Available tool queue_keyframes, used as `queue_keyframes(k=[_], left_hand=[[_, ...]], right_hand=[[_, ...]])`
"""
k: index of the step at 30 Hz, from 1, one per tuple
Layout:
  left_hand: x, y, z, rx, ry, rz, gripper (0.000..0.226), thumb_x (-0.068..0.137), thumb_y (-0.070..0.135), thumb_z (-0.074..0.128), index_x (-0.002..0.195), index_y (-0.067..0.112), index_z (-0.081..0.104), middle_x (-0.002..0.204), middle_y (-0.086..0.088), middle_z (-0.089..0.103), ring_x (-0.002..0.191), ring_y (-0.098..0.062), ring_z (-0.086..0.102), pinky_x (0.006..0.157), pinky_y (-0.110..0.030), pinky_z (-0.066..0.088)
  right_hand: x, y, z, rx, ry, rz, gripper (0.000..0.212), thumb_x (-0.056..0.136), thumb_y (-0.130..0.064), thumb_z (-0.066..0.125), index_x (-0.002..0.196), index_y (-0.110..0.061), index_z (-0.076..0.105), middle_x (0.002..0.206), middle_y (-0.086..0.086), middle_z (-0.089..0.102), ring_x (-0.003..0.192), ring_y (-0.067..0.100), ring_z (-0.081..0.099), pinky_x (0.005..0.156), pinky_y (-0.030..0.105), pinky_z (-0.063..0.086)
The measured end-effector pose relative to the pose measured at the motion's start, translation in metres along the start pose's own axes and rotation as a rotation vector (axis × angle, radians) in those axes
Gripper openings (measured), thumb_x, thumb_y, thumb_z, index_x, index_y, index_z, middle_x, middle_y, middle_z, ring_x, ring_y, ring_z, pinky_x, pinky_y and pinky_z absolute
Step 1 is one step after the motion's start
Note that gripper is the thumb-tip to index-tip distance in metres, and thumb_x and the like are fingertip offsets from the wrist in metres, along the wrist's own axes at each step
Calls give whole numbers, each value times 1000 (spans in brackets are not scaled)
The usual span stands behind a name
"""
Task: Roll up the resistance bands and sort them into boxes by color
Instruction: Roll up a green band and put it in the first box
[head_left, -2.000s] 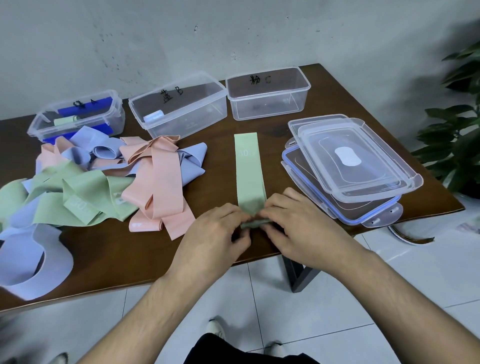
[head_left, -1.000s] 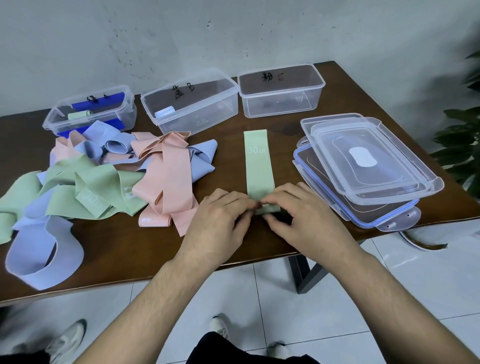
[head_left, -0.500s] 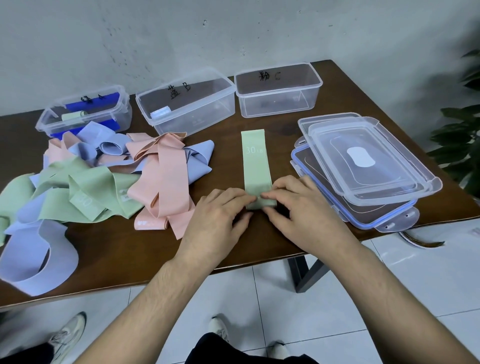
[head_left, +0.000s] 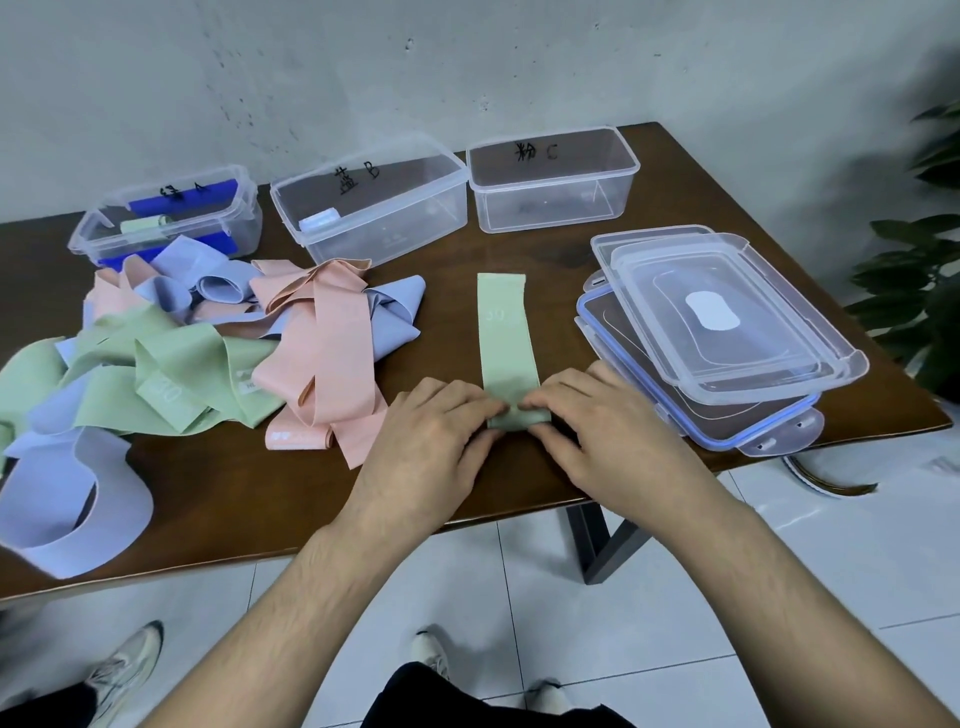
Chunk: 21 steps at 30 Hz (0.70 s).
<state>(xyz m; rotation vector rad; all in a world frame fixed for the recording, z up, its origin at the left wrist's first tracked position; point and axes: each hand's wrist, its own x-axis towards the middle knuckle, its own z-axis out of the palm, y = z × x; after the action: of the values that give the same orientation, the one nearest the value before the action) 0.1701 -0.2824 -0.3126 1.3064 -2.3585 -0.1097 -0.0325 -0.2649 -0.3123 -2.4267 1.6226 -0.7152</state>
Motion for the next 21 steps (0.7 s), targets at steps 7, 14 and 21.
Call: queue_keyframes(k=[7,14,21], left_hand=[[-22,10,-2,-32,-33,5,39,96,41,41,117,24,69,112,12,59,103,-14,51,82,-37,49],[-18,6,2,-35,-37,-60,36,96,41,45,116,26,70,123,12,56,121,-17,44,98,-38,39],[-22,6,7,-79,95,-14,27,93,37,56,114,27,68,114,14,62,109,-13,53,93,-34,40]], right_hand=[[-21,-4,-2,-57,44,-50,22,93,-33,59,109,-24,70,104,-11,60,91,17,45,80,38,50],[-19,-4,-2,23,44,-48,20,90,-23,67,110,-24,68,105,-10,61,88,16,47,80,30,48],[-11,1,-2,57,2,-11,17,93,-24,67,110,-26,69,106,-14,61,87,12,45,80,21,38]])
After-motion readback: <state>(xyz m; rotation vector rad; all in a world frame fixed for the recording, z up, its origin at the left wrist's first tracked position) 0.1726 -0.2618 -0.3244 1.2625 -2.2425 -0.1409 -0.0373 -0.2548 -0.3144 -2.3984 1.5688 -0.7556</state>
